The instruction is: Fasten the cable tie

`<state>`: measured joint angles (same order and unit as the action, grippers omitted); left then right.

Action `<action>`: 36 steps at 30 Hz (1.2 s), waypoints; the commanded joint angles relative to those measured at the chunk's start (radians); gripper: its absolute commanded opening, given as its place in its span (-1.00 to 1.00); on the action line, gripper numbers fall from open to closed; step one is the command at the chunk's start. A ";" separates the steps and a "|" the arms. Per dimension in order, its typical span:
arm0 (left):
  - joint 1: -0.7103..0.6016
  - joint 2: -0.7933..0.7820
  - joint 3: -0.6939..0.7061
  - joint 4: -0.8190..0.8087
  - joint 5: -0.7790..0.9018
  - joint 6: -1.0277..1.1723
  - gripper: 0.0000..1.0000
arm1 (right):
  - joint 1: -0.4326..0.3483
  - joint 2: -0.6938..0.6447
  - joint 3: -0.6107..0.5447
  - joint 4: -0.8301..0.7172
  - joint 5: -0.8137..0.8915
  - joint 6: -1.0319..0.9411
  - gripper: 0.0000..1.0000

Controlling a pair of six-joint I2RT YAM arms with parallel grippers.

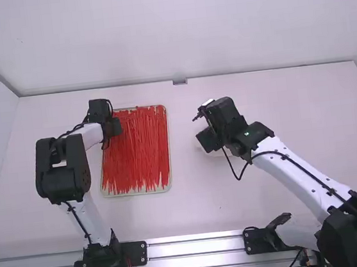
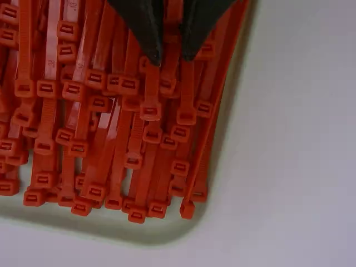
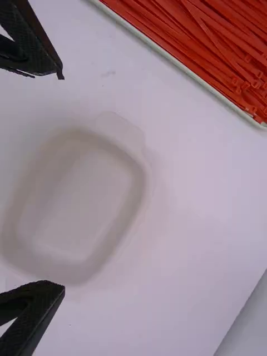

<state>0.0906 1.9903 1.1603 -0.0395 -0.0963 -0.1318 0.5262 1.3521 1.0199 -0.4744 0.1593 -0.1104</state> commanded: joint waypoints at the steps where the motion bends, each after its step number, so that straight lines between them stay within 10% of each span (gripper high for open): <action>1: -0.008 0.007 -0.004 -0.003 0.010 0.005 -0.83 | -0.003 0.006 0.031 -0.001 -0.002 0.001 0.96; 36: -0.006 -0.031 0.174 -0.104 0.011 -0.037 -0.96 | 0.005 0.006 0.031 -0.002 -0.004 0.001 0.96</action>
<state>0.0906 1.9896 1.3067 -0.1352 -0.0963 -0.1619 0.5262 1.3521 1.0199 -0.4747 0.1558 -0.1089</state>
